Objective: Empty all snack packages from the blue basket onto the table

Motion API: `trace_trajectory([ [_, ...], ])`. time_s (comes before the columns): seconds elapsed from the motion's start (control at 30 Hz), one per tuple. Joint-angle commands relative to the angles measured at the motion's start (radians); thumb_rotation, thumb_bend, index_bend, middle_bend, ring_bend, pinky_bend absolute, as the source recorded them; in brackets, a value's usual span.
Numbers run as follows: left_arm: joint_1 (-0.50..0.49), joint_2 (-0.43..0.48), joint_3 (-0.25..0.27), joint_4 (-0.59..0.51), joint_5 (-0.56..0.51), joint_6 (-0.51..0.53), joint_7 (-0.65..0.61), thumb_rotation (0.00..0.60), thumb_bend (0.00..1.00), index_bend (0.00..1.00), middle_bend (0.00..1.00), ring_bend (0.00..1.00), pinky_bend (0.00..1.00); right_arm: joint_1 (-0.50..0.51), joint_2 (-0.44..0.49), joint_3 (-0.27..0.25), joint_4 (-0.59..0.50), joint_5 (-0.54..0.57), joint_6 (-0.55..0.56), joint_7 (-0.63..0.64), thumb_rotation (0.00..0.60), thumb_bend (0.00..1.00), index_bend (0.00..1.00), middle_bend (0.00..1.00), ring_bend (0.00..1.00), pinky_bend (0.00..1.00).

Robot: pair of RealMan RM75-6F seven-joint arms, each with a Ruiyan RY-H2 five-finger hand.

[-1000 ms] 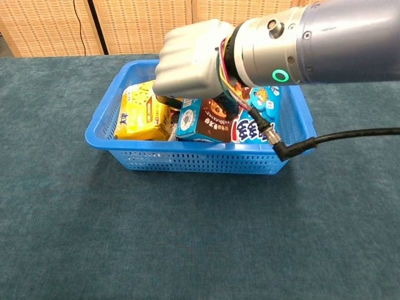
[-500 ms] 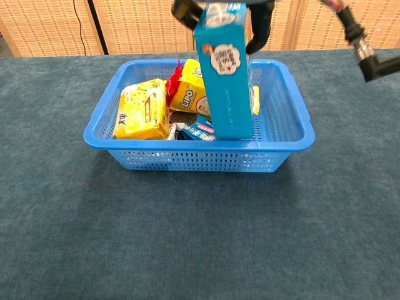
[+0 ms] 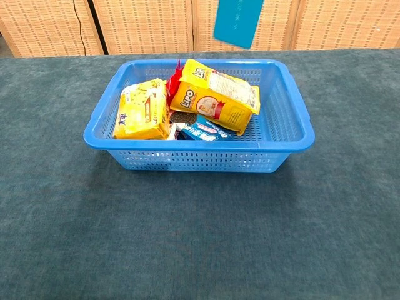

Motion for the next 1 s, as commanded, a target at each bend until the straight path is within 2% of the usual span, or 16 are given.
trace_trajectory([
  [0.03, 0.0, 0.0, -0.001, -0.001, -0.001, 0.001, 0.001, 0.6, 0.0, 0.0, 0.0, 0.0, 0.0, -0.031, -0.019, 0.011, 0.111, 0.022, -0.03, 0.058, 0.6, 0.34, 0.7, 0.47, 0.33, 0.5],
  [0.2, 0.0, 0.0, 0.001, -0.002, -0.001, -0.001, 0.003, 0.6, 0.0, 0.0, 0.0, 0.0, 0.0, -0.071, -0.092, 0.0, 0.311, -0.013, -0.068, 0.155, 0.6, 0.34, 0.7, 0.47, 0.33, 0.5],
  [0.27, -0.001, -0.002, 0.001, -0.003, -0.004, -0.003, 0.009, 0.6, 0.0, 0.0, 0.0, 0.0, 0.0, -0.094, -0.15, -0.012, 0.427, -0.034, -0.091, 0.223, 0.6, 0.34, 0.7, 0.47, 0.33, 0.5],
  [0.63, 0.001, -0.013, 0.006, 0.0, -0.015, -0.008, 0.028, 0.6, 0.0, 0.0, 0.0, 0.0, 0.0, -0.158, -0.417, -0.044, 0.844, -0.167, -0.152, 0.484, 0.6, 0.34, 0.68, 0.46, 0.32, 0.49],
  [0.7, -0.002, -0.016, 0.004, 0.002, -0.023, -0.014, 0.03, 0.6, 0.0, 0.0, 0.0, 0.0, 0.0, -0.167, -0.44, -0.045, 0.883, -0.159, -0.194, 0.512, 0.6, 0.33, 0.55, 0.36, 0.24, 0.44],
  [0.77, -0.005, -0.018, 0.002, 0.002, -0.026, -0.017, 0.036, 0.6, 0.0, 0.0, 0.0, 0.0, 0.0, -0.172, -0.45, -0.034, 0.895, -0.138, -0.217, 0.508, 0.6, 0.2, 0.27, 0.14, 0.07, 0.32],
  [0.83, -0.007, -0.02, 0.002, 0.002, -0.026, -0.021, 0.041, 0.6, 0.0, 0.0, 0.0, 0.0, 0.0, -0.18, -0.459, -0.018, 0.895, -0.131, -0.207, 0.501, 0.6, 0.07, 0.13, 0.03, 0.0, 0.26],
  [0.93, -0.011, -0.023, 0.002, 0.005, -0.023, -0.024, 0.042, 0.6, 0.0, 0.0, 0.0, 0.0, 0.0, -0.194, -0.456, -0.002, 0.875, -0.15, -0.16, 0.487, 0.6, 0.0, 0.07, 0.0, 0.0, 0.22],
  [1.0, -0.013, -0.024, 0.002, 0.007, -0.02, -0.025, 0.043, 0.6, 0.0, 0.0, 0.0, 0.0, 0.0, -0.204, -0.44, 0.01, 0.841, -0.168, -0.122, 0.482, 0.6, 0.0, 0.05, 0.0, 0.0, 0.2],
])
